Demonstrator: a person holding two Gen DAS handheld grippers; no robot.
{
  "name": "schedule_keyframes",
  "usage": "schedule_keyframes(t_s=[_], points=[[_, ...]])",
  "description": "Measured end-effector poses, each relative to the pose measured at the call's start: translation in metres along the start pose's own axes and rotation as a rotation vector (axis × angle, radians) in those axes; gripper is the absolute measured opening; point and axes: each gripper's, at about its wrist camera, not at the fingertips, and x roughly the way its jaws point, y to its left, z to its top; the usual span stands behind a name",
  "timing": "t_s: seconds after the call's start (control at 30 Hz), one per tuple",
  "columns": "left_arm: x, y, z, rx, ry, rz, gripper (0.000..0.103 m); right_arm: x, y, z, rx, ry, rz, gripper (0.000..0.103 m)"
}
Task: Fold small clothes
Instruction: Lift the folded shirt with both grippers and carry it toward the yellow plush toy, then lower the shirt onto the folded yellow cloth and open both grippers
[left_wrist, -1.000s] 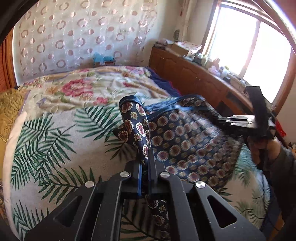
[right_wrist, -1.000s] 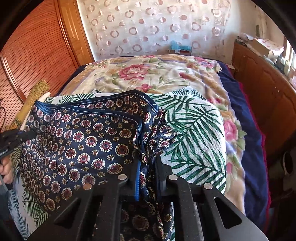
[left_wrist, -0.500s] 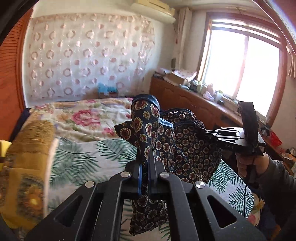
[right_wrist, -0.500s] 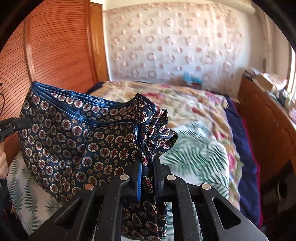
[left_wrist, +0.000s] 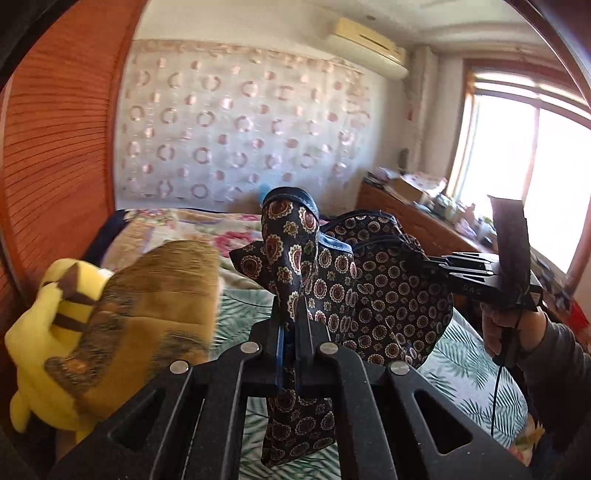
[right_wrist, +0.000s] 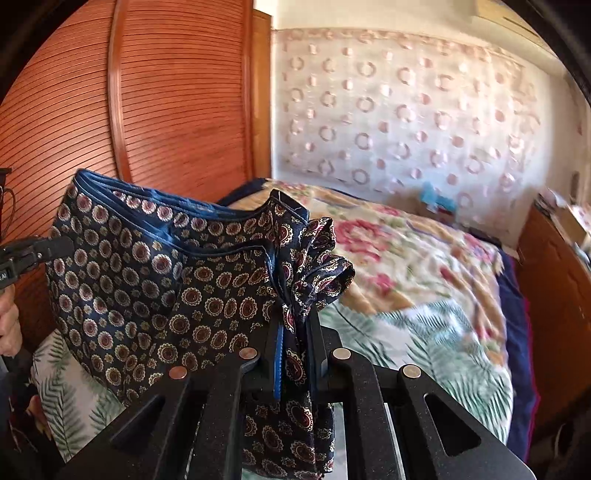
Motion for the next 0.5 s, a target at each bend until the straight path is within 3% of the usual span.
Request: schedule_keyframes(t_s=[0.27,0.5], points=[[-0.008,0.052,-0.004,-0.103,-0.065,0.087,0.005,0.034,0.026,0.030,-0.162,-0.073,0.026,0.010],[-0.003,0.096,-0.028,-0.181,-0.056,0.142,0.005,0.106,0.054,0.056,-0.265,-0.075,0.026,0.008]])
